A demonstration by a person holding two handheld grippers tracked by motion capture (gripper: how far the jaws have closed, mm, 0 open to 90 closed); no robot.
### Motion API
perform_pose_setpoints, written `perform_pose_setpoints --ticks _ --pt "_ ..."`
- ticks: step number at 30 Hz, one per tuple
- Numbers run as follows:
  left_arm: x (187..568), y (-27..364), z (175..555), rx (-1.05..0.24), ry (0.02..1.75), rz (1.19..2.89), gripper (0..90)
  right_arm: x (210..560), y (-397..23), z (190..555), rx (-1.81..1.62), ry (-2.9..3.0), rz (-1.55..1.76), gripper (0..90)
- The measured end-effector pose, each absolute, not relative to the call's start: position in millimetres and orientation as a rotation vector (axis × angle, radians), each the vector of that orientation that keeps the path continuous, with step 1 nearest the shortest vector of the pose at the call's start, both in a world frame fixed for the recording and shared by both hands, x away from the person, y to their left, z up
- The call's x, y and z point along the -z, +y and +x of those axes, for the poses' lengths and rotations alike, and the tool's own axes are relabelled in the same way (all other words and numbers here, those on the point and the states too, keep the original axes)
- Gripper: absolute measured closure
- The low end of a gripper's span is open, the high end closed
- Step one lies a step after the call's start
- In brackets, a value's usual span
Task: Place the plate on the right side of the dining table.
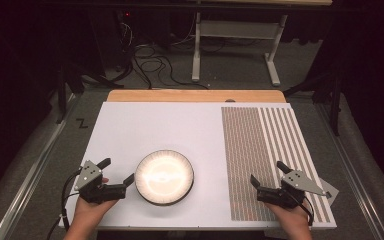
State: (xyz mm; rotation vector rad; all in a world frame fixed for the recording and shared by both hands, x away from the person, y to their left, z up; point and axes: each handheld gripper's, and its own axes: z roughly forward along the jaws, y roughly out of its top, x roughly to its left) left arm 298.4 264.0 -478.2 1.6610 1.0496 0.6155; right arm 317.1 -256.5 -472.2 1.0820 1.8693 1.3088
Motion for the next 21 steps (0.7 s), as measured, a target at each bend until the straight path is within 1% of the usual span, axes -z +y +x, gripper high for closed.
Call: perform_pose_setpoints --ticks 17,21 --pt "477.6 265.9 298.7 -0.612 1.058 1.653 0.6 469.5 -260.1 316.5 -1.31 1.844 1.076 0.2" --pt "478.0 266.4 299.0 -0.616 1.055 1.656 0.6 468.5 -259.5 315.8 -1.324 1.842 1.076 2.2"
